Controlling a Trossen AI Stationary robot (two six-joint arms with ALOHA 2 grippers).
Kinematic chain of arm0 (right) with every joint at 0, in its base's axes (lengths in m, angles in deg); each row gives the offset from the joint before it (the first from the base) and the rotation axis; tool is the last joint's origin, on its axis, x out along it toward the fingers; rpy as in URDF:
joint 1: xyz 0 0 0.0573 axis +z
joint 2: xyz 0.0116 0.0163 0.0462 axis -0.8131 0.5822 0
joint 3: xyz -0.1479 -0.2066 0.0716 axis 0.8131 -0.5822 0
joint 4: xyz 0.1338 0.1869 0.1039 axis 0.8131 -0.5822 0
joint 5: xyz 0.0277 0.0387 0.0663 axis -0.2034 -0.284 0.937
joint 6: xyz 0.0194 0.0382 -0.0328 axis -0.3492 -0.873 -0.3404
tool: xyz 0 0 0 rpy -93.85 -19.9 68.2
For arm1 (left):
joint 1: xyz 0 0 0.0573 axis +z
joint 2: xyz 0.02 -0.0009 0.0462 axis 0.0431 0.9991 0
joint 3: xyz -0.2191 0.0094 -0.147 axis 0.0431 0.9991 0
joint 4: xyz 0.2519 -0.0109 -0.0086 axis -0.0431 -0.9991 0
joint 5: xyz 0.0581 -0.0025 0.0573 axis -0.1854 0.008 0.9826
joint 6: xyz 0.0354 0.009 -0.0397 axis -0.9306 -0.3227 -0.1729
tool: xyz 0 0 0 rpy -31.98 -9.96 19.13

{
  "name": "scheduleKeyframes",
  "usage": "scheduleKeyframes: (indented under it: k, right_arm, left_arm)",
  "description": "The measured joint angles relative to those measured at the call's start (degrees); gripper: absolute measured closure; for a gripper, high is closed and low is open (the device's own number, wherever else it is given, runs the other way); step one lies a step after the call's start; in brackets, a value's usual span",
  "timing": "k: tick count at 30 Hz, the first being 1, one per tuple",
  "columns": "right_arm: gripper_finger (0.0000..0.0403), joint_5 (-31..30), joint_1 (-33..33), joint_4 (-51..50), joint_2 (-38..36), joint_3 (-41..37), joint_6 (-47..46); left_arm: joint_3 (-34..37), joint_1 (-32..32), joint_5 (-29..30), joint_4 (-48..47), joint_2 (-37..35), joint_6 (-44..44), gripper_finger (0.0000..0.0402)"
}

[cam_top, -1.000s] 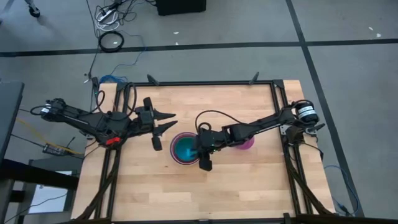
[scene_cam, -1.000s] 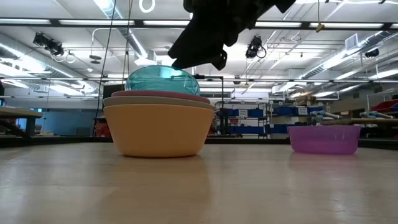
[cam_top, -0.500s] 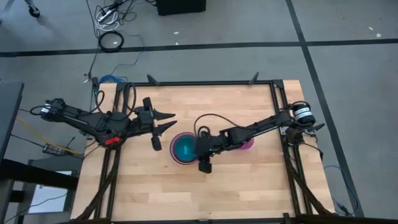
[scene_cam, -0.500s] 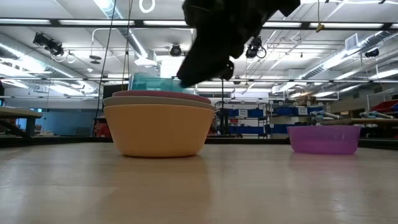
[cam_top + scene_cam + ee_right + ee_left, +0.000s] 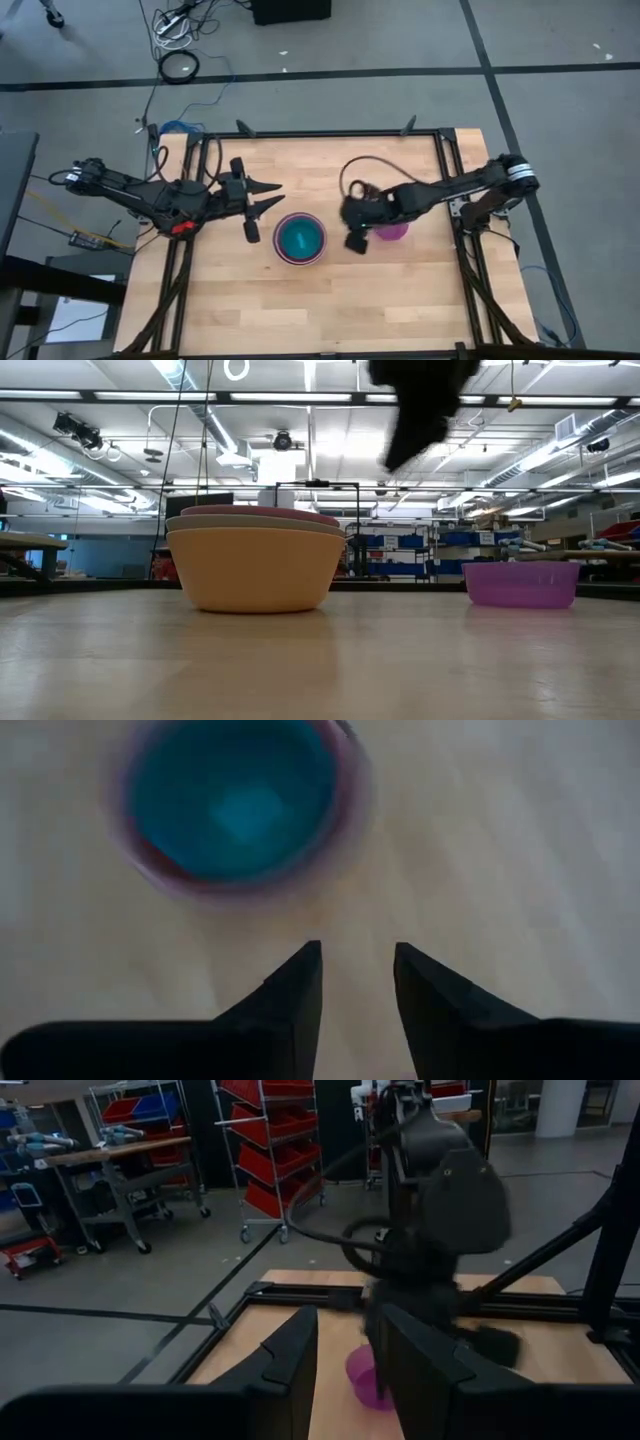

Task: Nest bowls inside each other
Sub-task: Stack the purple bowl on top of the blue bowl

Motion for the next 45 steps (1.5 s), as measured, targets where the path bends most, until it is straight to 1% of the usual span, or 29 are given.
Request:
scheduleKeyframes:
  k: [4, 6, 8, 12, 16, 19, 28, 36, 39, 41, 43, 45]
  right_arm:
    - [0.0285, -0.3, 0.3, -18.3, -2.8, 0.0, -10.9]
    - [0.0281, 1.0, 1.1, -24.0, -3.0, 0.0, -15.1]
    - [0.0275, 3.7, 2.3, -27.4, -2.6, -0.2, -17.7]
    - [0.0258, 7.6, 4.6, -26.1, -1.6, -2.7, -20.6]
    - [0.0242, 7.0, 5.4, -25.2, -0.7, -5.7, -22.2]
    - [0.0234, 7.0, 5.0, -20.8, -0.8, -8.2, -22.4]
    - [0.0232, 7.4, 3.2, -11.9, -0.8, -15.9, -21.3]
    - [0.0236, 7.2, 1.3, -1.4, -0.8, -24.8, -20.7]
    - [0.0247, 7.6, 0.7, 0.7, -0.8, -26.8, -19.4]
    - [0.0268, 8.0, 0.4, 0.9, -0.8, -27.0, -18.4]
    - [0.0301, 8.6, 0.2, 1.0, -0.8, -26.8, -17.4]
    - [0.0348, 9.9, -0.1, 0.8, -0.8, -26.1, -16.0]
  left_arm:
    - [0.0, 0.0, 0.0, -1.4, 0.0, 0.9, 0.0284]
    - [0.0, 0.0, 0.0, -1.6, 0.0, 0.9, 0.0284]
    - [0.0, 0.0, 0.0, -1.7, 0.0, 1.1, 0.0284]
    - [0.0, 0.0, 0.0, -1.9, 0.0, 1.3, 0.0284]
    - [0.0, 0.0, 0.0, -2.0, 0.0, 1.3, 0.0284]
    - [0.0, 0.0, 0.0, -2.0, 0.0, 1.3, 0.0284]
    - [0.0, 0.0, 0.0, -2.0, 0.0, 1.3, 0.0284]
    - [0.0, 0.0, 0.0, -2.1, 0.0, 1.3, 0.0284]
    - [0.0, 0.0, 0.0, -2.1, 0.0, 1.3, 0.0285]
    - [0.0, 0.0, 0.0, -2.1, 0.0, 1.3, 0.0285]
    - [0.0, 0.0, 0.0, -2.1, 0.0, 1.3, 0.0285]
    - [0.0, 0.0, 0.0, -2.1, 0.0, 1.3, 0.0285]
